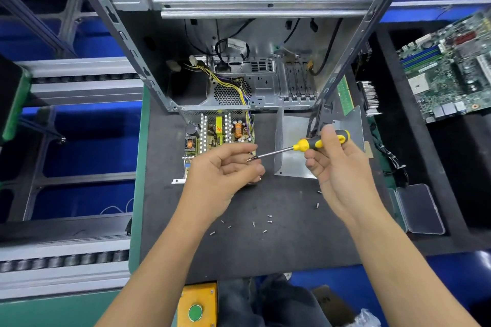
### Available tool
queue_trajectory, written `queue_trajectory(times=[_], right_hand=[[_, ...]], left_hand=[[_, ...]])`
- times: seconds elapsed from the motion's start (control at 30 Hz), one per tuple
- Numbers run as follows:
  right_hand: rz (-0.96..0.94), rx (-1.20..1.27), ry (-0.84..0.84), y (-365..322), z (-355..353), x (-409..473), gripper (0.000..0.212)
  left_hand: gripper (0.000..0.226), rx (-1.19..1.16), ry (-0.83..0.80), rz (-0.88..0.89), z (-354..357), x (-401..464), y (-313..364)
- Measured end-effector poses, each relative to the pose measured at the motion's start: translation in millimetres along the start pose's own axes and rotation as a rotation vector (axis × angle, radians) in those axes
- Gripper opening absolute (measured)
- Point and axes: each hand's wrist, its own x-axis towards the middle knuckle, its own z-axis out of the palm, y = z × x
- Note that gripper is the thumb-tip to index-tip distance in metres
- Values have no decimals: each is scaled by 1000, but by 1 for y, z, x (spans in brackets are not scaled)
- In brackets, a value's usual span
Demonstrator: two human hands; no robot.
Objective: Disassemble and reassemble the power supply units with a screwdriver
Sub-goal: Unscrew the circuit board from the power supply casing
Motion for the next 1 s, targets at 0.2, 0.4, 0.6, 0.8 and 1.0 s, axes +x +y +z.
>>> queue_trajectory(times=[0.2,0.4,0.6,0.8,1.0], right_hand=[[32,12,14,3,-3,3,30],[-65,-33,51,1,-3,6,27],[-282,-278,49,2,0,9,17],[-365,-413,-24,16,7,13,13],[-411,-551,-51,29,12,18,15]], left_hand=[[41,72,-17,3,-3,-1,-1],[42,152,88,113,-23,3,2],[29,731,23,300,-42,14,-6],[11,869,-64,306,-44,18,-12],[5,874,-90,262,-47,21,-11]])
